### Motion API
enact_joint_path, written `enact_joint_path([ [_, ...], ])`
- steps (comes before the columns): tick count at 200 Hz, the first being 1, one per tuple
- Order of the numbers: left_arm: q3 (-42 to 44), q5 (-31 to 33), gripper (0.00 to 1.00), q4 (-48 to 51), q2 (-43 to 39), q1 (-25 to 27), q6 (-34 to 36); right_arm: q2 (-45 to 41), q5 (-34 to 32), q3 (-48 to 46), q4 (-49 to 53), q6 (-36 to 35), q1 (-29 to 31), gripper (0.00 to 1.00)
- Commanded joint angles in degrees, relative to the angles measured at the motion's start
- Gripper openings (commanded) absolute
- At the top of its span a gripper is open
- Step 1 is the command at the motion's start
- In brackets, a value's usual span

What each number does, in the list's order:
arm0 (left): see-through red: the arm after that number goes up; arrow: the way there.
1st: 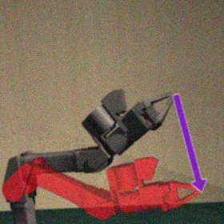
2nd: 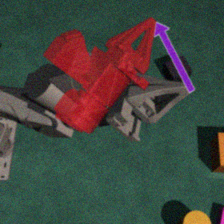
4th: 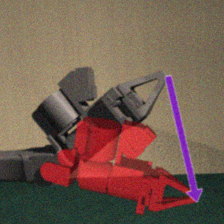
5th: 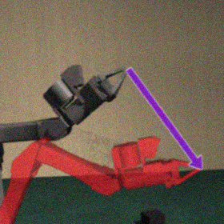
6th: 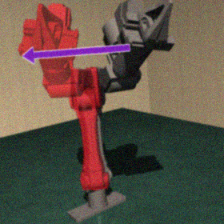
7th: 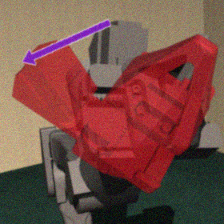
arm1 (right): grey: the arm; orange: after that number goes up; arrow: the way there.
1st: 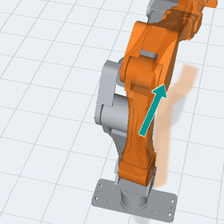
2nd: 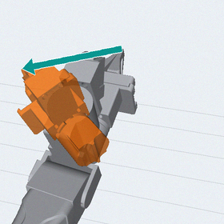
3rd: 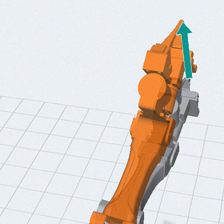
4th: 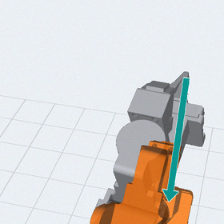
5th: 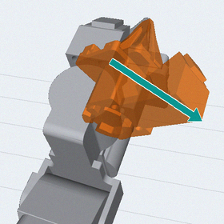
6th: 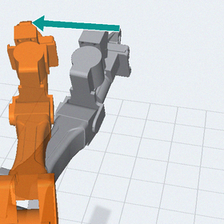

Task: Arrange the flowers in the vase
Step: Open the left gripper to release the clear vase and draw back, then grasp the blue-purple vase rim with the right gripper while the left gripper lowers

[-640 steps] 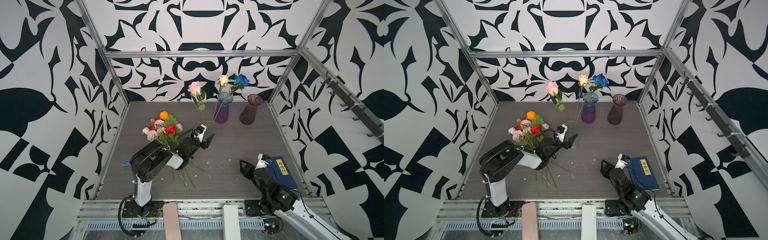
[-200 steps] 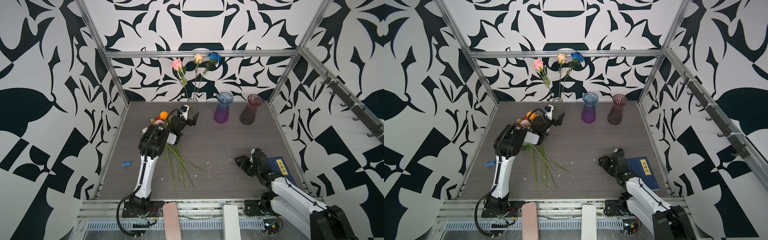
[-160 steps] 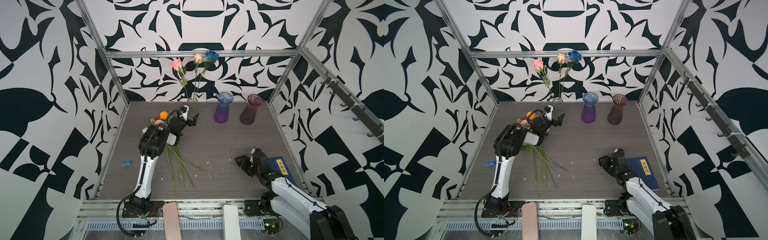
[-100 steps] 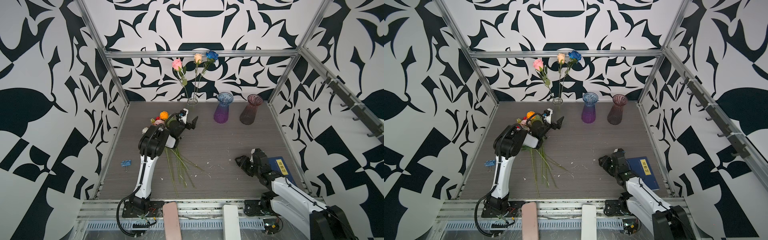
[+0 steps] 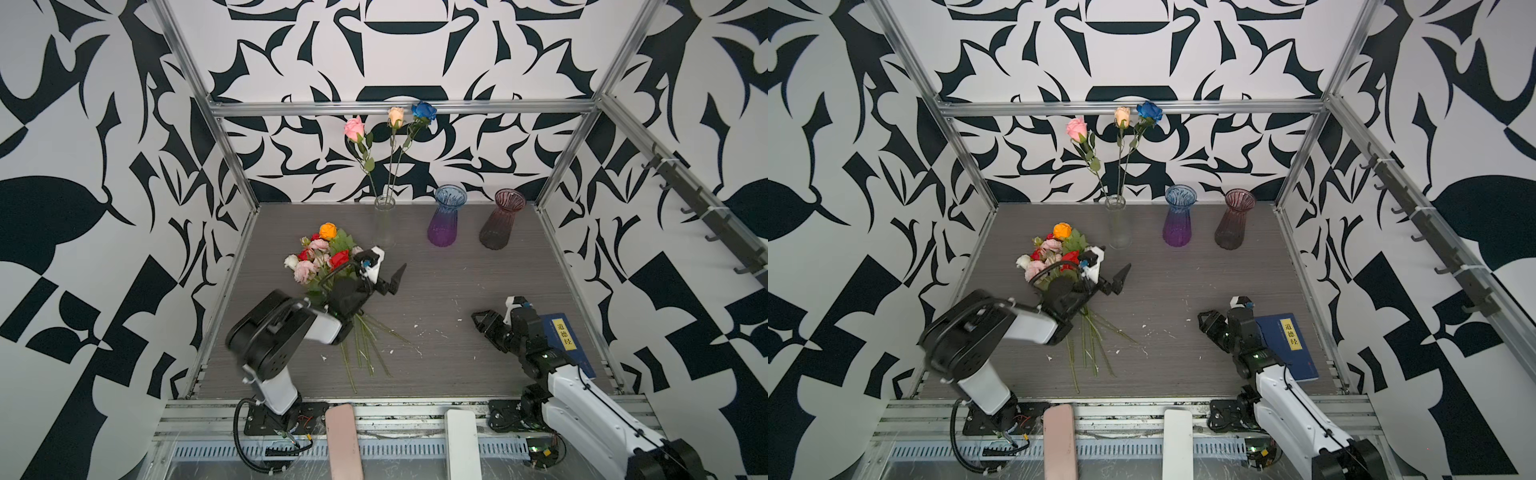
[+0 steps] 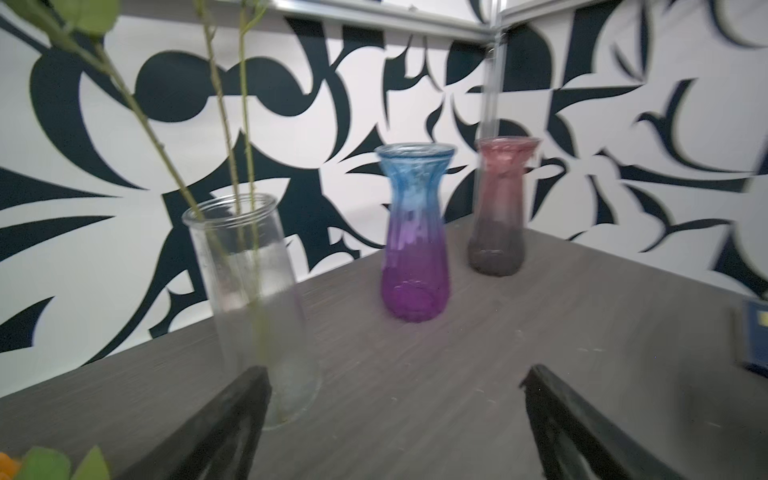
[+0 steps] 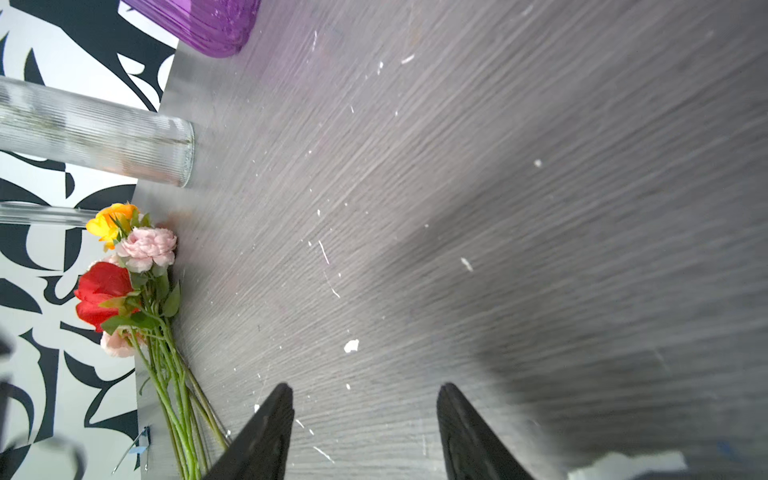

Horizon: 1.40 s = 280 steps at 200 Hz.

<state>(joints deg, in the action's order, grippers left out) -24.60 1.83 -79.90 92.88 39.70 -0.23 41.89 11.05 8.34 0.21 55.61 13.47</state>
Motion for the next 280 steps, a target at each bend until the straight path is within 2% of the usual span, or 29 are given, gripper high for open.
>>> enact_joint_path([
  [1,12.04,3.68,1.0,-1.0,-10.37,7.18,-8.53,-3.0,1.03,-1.59,1.81,1.13,-0.29,0.6],
  [16,18.86,5.52,0.99,3.75,-19.12,10.66,-18.57,-5.89,1.04,-2.44,3.92,1.64,-0.3,0.6],
  [29,21.3,3.36,0.99,12.88,-28.52,11.01,-25.26,-8.85,0.97,-2.92,6.08,2.07,-0.29,0.61],
  [53,17.17,0.97,0.99,37.45,-42.95,11.32,-27.98,-14.33,0.15,-3.48,10.21,2.89,-0.4,0.6],
  [62,16.33,2.09,0.99,41.47,-44.55,11.44,-28.46,-15.87,-0.38,-3.43,11.36,3.07,-0.42,0.6],
  [83,19.74,5.34,0.99,32.78,-41.44,11.36,-29.17,-16.14,-1.63,-1.38,12.48,1.68,-0.55,0.6],
  [105,18.86,5.54,0.99,28.92,-35.73,11.36,-28.55,-12.28,-3.32,4.73,11.63,-4.57,-0.64,0.6],
  [133,14.44,2.48,0.99,33.17,-30.33,11.36,-29.43,-2.05,-7.4,18.68,15.32,-12.89,-1.28,0.63],
  [158,13.53,2.35,0.99,32.03,-27.12,11.36,-30.05,10.16,-5.08,32.7,18.33,-17.67,-3.19,0.65],
  [216,13.18,3.19,0.99,32.59,-25.69,11.36,-30.39,36.17,2.44,65.53,27.54,-17.37,-6.61,0.66],
  [227,13.0,3.01,0.99,32.53,-25.48,11.36,-30.21,39.93,4.21,70.39,27.91,-17.06,-6.96,0.63],
  [280,12.3,1.34,0.99,31.34,-23.8,11.36,-29.41,56.93,5.21,93.65,36.23,-18.11,-7.06,0.57],
])
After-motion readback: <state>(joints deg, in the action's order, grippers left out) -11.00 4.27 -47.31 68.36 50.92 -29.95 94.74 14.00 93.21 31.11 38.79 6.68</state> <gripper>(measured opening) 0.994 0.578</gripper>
